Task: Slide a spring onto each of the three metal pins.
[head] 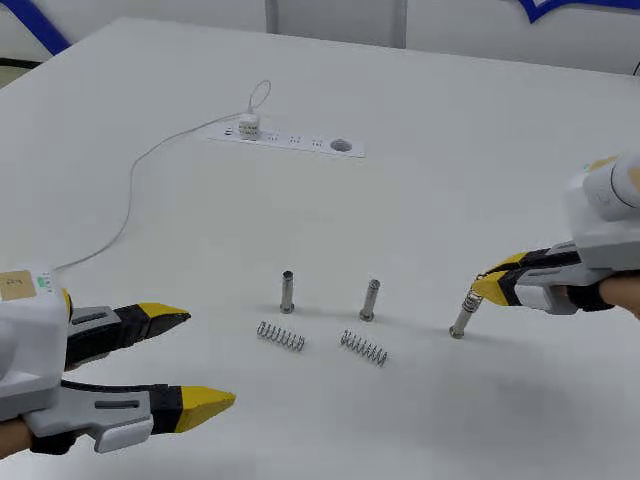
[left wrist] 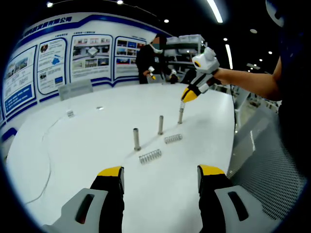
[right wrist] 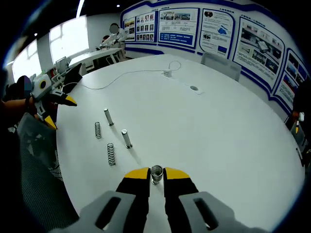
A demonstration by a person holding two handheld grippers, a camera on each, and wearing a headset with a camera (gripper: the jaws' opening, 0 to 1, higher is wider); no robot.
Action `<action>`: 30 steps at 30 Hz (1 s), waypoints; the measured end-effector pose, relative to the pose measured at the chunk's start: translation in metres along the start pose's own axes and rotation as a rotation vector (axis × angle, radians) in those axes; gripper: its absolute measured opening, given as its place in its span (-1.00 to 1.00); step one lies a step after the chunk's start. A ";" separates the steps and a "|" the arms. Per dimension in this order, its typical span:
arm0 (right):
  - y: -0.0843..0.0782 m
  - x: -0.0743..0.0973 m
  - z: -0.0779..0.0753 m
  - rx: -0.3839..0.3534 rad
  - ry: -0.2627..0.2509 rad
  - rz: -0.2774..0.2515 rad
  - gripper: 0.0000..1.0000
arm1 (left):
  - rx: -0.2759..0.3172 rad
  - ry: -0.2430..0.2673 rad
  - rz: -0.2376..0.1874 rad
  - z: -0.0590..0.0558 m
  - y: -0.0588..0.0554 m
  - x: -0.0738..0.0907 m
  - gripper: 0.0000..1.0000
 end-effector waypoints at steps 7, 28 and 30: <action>-0.006 -0.009 -0.001 -0.012 0.005 0.008 -0.77 | 0.001 0.000 0.003 -0.001 0.000 0.000 0.25; -0.023 -0.029 0.002 -0.024 0.017 0.054 -0.76 | 0.005 -0.002 0.010 -0.002 0.000 -0.002 0.25; -0.023 -0.030 0.002 -0.022 0.017 0.055 -0.76 | 0.005 -0.001 0.010 -0.002 0.000 -0.001 0.25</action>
Point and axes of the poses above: the centre of the closed fingertips' face, and the gripper's own axes: x roughly backward along the fingers, z roughly to its left, y roughly out of its top, the point moved 6 cm from there along x, roughly backward along the fingers, and after that the axes turned 7 degrees about z, right-handed, at the moved point
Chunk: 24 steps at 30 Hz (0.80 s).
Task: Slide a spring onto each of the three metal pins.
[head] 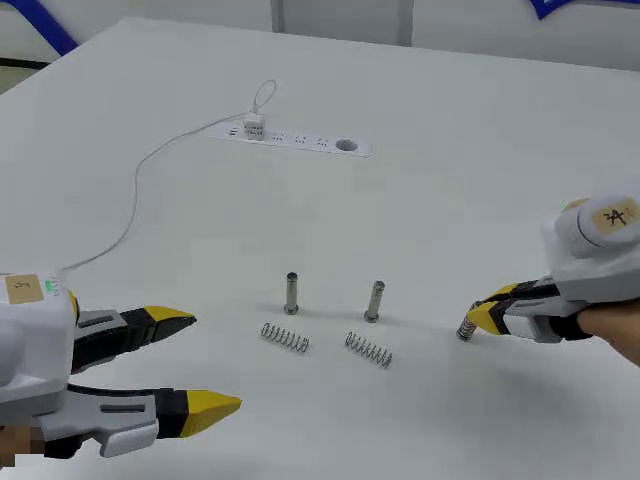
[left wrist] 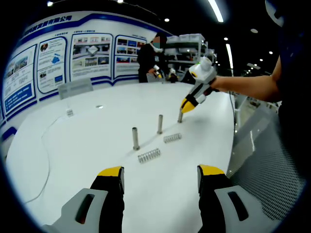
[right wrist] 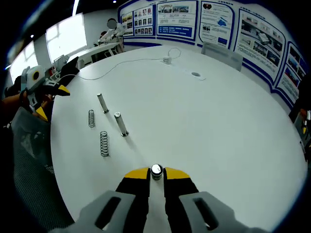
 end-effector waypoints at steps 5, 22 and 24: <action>-0.002 -0.001 0.000 0.012 -0.004 0.004 -0.75 | 0.001 0.002 0.000 -0.001 0.000 0.000 0.25; -0.017 -0.001 0.006 0.000 0.001 0.024 -0.72 | -0.003 0.001 -0.009 -0.001 0.001 0.000 0.25; -0.019 -0.003 0.008 -0.002 0.004 0.029 -0.72 | -0.003 -0.001 -0.010 -0.001 0.001 0.000 0.25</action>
Point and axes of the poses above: the centre of the closed fingertips' face, and the gripper's own axes: x roughly backward along the fingers, z roughly to its left, y roughly out of its top, the point moved 6 cm from there along x, roughly backward along the fingers, and after that the axes turned 7 degrees about z, right-handed, at the moved point
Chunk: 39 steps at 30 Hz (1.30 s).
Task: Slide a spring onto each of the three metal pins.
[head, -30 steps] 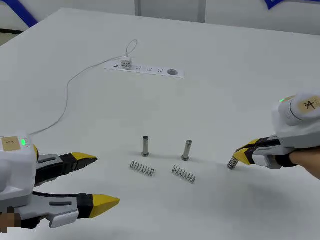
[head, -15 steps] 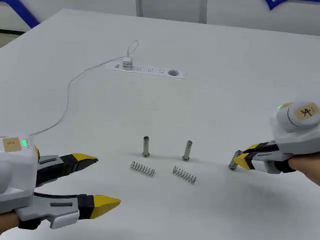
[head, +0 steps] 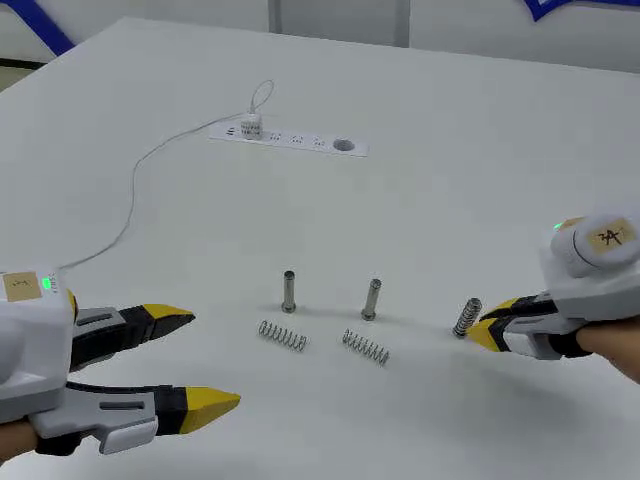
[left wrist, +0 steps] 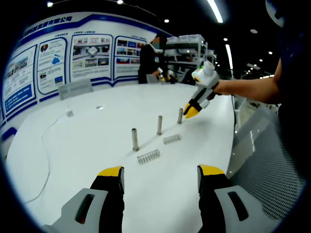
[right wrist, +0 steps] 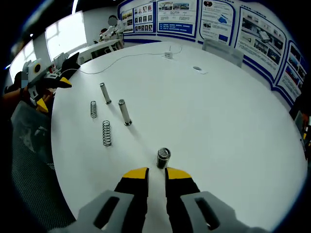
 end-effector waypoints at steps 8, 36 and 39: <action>-0.003 0.000 0.019 0.012 0.023 0.008 -0.72 | -0.002 -0.004 -0.003 0.000 0.000 -0.001 0.25; 0.029 -0.033 0.067 0.167 0.147 0.009 -0.70 | -0.004 -0.004 -0.007 0.001 0.002 -0.001 0.24; 0.033 -0.037 0.070 0.181 0.154 0.010 -0.69 | -0.003 -0.003 -0.007 0.001 0.002 0.000 0.24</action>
Point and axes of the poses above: the centre of the closed fingertips' face, and the gripper's own axes: x roughly backward along the fingers, z roughly to its left, y roughly out of its top, the point moved 6 cm from there along x, roughly backward along the fingers, and after that the axes turned 7 degrees about z, right-handed, at the moved point
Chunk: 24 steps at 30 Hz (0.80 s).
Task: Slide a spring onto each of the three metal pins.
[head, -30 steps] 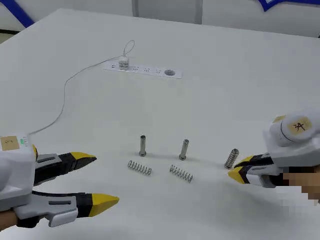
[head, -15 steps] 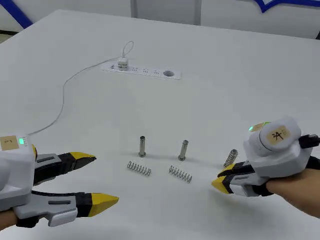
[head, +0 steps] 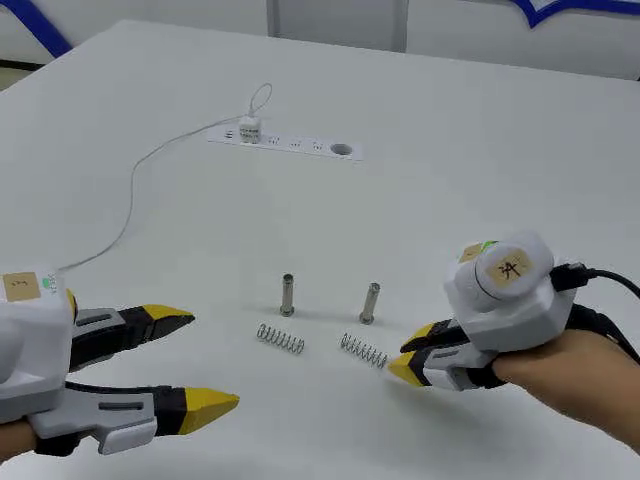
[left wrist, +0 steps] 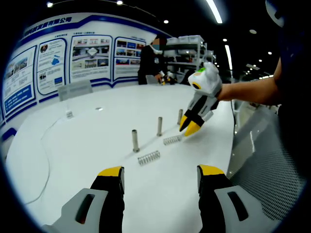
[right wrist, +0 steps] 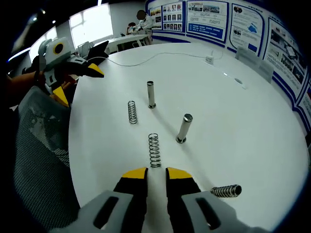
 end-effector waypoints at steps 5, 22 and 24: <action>0.005 -0.007 0.003 0.015 0.010 -0.003 -0.69 | 0.001 0.002 0.004 0.000 -0.001 0.001 0.24; 0.002 -0.019 0.003 0.013 0.020 0.006 -0.72 | 0.003 0.006 0.010 0.000 -0.002 0.002 0.24; 0.001 -0.019 0.002 0.012 0.019 0.006 -0.76 | 0.004 0.006 0.009 0.000 -0.001 0.002 0.24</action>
Point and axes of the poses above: the centre of the closed fingertips' face, and the gripper's own axes: x roughly backward along the fingers, z roughly to its left, y roughly out of its top, the point moved 6 cm from there along x, roughly backward along the fingers, and after that the axes turned 7 degrees about z, right-handed, at the moved point
